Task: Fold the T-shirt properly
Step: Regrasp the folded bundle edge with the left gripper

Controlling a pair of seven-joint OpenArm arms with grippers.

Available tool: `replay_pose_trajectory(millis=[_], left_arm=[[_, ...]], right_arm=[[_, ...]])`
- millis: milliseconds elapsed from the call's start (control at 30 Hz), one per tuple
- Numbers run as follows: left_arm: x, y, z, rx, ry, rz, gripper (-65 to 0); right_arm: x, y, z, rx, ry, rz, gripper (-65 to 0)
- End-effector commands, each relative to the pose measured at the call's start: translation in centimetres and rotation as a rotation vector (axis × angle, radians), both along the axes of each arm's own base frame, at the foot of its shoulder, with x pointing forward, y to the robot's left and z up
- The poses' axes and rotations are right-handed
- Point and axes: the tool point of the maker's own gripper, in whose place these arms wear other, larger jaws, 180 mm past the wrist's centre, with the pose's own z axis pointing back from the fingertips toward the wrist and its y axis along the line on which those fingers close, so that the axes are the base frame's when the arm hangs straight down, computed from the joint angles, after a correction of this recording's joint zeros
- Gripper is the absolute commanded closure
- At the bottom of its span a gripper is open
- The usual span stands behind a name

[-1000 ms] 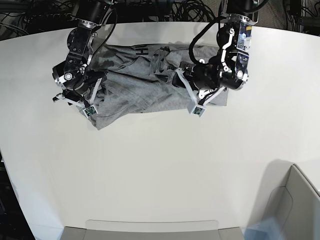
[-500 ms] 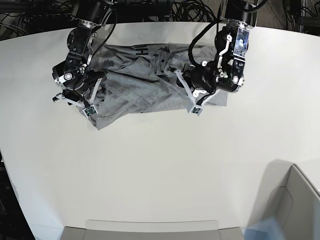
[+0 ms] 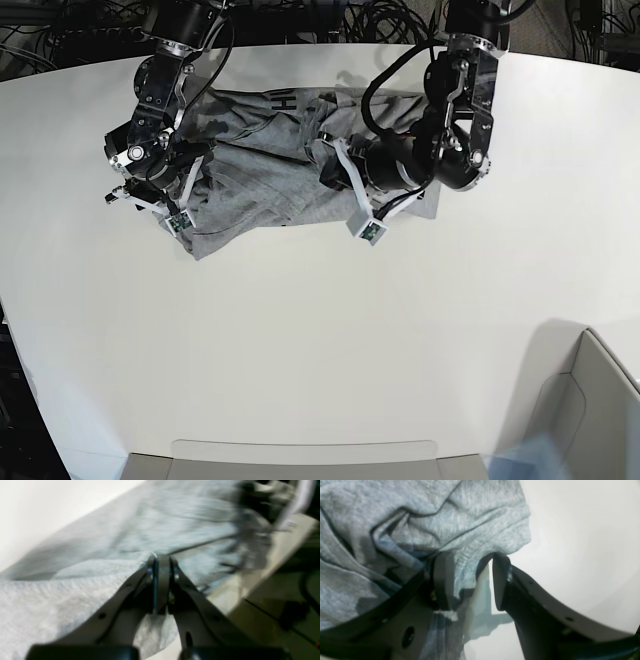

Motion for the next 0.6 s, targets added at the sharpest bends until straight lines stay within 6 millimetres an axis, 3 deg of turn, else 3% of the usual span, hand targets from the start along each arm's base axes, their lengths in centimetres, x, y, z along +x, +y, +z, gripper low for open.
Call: replay_pose_trajectory(millis=[0, 133, 300, 400, 567], left_arm=[[0.6, -0.3, 1.1, -0.021, -0.041, -0.007, 0.0], [0.4, -0.1, 0.6, -0.005, -0.025, -0.013, -1.2], [0.4, 0.2, 0.5, -0.004, -0.019, -0.001, -19.9], [0.3, 0.3, 0.5, 0.001, -0.014, -0.007, -27.5], [0.7, -0.1, 4.3, -0.024, -0.143, -0.017, -21.2]], right_arm=[[-0.6, -0.1, -0.4, -0.016, 0.038, 0.008, -25.7], [-0.6, -0.1, -0.3, -0.017, 0.037, 0.008, -25.7], [-0.6, -0.1, -0.3, -0.017, 0.037, 0.008, -25.7], [-0.6, -0.1, -0.3, -0.017, 0.037, 0.008, -25.7], [-0.8, -0.2, -0.4, -0.017, 0.041, 0.003, -25.7]])
